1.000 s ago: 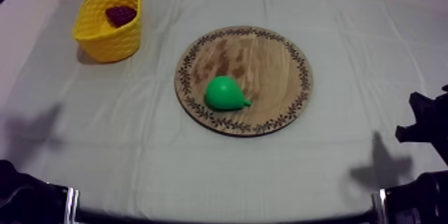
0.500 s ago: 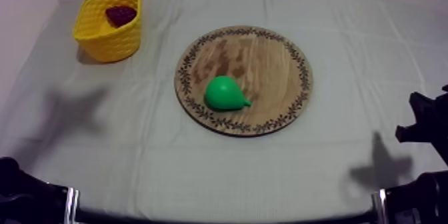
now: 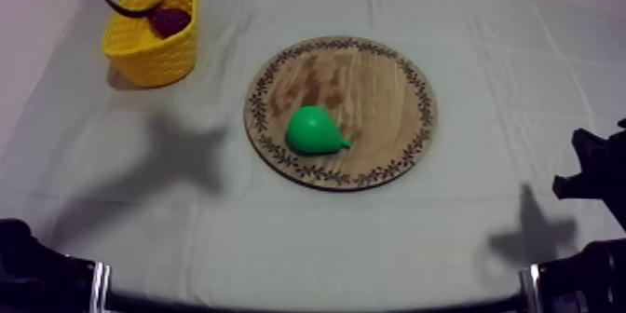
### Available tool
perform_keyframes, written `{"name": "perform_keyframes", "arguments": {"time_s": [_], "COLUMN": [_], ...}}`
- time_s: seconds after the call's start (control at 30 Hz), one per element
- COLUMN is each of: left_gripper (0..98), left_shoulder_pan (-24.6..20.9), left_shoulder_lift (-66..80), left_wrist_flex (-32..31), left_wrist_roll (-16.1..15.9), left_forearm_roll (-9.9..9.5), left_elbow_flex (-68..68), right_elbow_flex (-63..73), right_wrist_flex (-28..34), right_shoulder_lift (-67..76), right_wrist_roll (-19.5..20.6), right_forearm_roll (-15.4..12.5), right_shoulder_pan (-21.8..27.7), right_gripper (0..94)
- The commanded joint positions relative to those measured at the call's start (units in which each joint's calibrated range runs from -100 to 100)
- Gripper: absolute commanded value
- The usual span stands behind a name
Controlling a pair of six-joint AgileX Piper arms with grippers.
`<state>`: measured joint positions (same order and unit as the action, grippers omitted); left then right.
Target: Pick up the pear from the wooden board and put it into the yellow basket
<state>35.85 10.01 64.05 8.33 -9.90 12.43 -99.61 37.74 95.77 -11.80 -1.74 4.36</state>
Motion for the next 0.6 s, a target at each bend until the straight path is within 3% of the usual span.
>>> {"name": "perform_keyframes", "arguments": {"time_s": [0.0, 0.57], "left_gripper": [0.0, 0.0], "left_shoulder_pan": [0.4, 2.7], "left_shoulder_lift": [-1.9, -16.7], "left_wrist_flex": [-0.7, -5.8], "left_wrist_roll": [-0.2, -3.2], "left_forearm_roll": [0.13, 0.11], "left_elbow_flex": [0.0, -1.0], "right_elbow_flex": [-0.1, -0.1], "right_wrist_flex": [0.0, 0.0], "right_shoulder_lift": [0.0, 0.0], "right_wrist_roll": [0.0, 0.0], "right_forearm_roll": [0.0, 0.0], "right_shoulder_pan": [0.0, 0.0], "right_gripper": [0.5, 0.5]}}
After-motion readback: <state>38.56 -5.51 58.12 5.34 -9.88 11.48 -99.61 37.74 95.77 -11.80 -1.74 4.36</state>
